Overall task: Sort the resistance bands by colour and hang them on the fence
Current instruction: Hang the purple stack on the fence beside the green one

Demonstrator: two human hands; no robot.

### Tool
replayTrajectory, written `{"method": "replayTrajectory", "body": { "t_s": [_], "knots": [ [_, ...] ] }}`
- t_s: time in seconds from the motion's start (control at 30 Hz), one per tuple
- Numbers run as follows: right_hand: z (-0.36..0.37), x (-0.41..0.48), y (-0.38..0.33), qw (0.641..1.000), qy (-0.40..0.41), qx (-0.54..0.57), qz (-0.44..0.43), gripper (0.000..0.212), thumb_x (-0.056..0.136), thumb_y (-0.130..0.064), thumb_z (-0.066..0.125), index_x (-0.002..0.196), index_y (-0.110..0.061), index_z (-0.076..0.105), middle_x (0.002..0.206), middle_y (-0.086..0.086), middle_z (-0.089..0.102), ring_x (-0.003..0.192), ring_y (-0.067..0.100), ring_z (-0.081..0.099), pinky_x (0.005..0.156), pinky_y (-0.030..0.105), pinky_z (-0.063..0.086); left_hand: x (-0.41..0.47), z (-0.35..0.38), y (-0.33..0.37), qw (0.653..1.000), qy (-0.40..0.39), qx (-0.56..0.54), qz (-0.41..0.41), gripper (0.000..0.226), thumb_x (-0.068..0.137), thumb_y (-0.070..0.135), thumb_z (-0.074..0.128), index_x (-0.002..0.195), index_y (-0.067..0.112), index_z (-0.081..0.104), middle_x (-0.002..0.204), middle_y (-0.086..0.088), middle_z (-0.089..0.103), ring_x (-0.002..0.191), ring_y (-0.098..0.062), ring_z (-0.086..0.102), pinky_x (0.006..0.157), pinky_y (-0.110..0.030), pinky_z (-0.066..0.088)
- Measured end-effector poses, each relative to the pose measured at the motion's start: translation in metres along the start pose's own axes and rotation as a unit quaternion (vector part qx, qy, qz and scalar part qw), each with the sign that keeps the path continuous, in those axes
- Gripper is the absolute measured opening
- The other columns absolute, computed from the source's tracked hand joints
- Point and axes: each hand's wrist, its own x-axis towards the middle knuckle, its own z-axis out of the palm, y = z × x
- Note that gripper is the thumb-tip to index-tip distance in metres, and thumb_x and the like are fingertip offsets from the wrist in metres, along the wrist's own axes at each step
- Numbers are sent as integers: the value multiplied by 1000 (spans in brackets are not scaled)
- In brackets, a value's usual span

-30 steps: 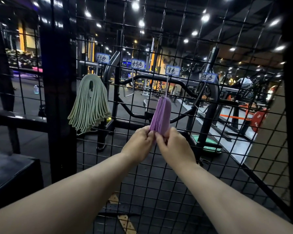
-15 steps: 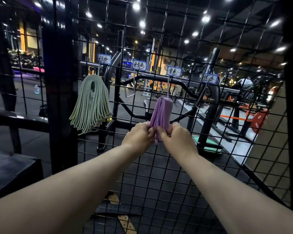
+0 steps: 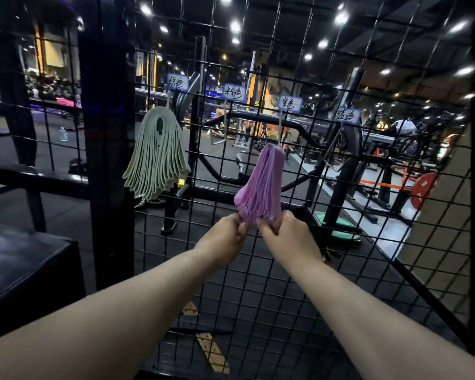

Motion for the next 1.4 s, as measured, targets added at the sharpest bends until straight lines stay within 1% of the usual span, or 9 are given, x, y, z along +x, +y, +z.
{"method": "replayTrajectory", "body": {
  "t_s": [0.17, 0.3, 0.37, 0.47, 0.6, 0.73, 0.9, 1.13, 1.4],
  "knots": [
    [5, -7, 4, 998, -32, 13, 43, 22, 91, -40, 57, 91, -18, 55, 83, -3, 60, 74, 15, 58, 60, 30, 47, -13, -1, -1, 999, 2, 34, -24, 36, 102, 39, 41, 121, 14, 58, 104, -4, 69, 94, -22, 65, 87, -43, 53],
    [10, -5, 4, 968, -68, 178, 164, 17, 89, -28, 48, 101, -18, 56, 94, 7, 69, 79, 22, 66, 64, 35, 55, -21, -9, 6, 998, 7, 44, -43, 32, 102, 30, 42, 124, 11, 57, 110, -8, 67, 98, -25, 64, 87, -38, 53],
    [8, -7, -3, 910, -89, 317, 250, 20, 96, -19, 42, 107, -12, 57, 94, 12, 69, 74, 23, 65, 57, 29, 47, -22, -10, 7, 998, 11, 33, -55, 29, 101, 26, 43, 120, 12, 59, 105, -8, 68, 93, -25, 65, 82, -37, 54],
    [-3, -6, -11, 753, -111, 548, 346, 38, 100, -28, 34, 112, 1, 56, 105, 21, 66, 84, 28, 63, 64, 33, 47, -17, -9, 10, 989, 25, -78, -121, 27, 102, 29, 42, 111, 12, 61, 100, -9, 70, 80, -23, 67, 68, -34, 53],
    [-15, 5, -17, 646, -130, 651, 378, 64, 101, -52, 34, 120, 7, 52, 119, 21, 62, 100, 29, 62, 73, 34, 48, -12, -12, 30, 876, 7, -395, -276, 25, 105, 22, 34, 120, 8, 48, 103, -17, 66, 74, -30, 67, 62, -33, 51],
    [-19, 8, -21, 633, -157, 657, 379, 66, 99, -55, 40, 118, 6, 56, 120, 13, 64, 99, 24, 60, 78, 31, 45, -9, -15, 35, 814, -16, -500, -297, 30, 103, 20, 34, 127, 3, 40, 124, -26, 60, 99, -39, 67, 73, -42, 54],
    [-19, 12, -20, 613, -161, 671, 384, 63, 96, -54, 48, 114, 5, 59, 102, 11, 63, 92, 22, 58, 85, 30, 44, 2, -11, 36, 798, -64, -521, -297, 52, 102, 33, 34, 145, 3, 37, 125, -25, 61, 80, -29, 68, 68, -35, 56],
    [-20, 19, -16, 600, -166, 684, 382, 50, 96, -47, 53, 113, -1, 59, 118, 13, 68, 94, 25, 63, 80, 32, 46, 7, -8, 36, 784, -47, -547, -292, 44, 103, 36, 34, 122, 4, 57, 97, -11, 65, 81, -23, 65, 66, -31, 56],
    [-21, 22, -14, 585, -186, 694, 376, 42, 91, -35, 65, 106, 3, 60, 96, 11, 64, 87, 22, 63, 87, 31, 48, 10, -14, 41, 763, -20, -576, -293, 39, 102, 34, 39, 108, 5, 65, 93, -13, 66, 80, -22, 65, 71, -34, 57]
  ]
}}
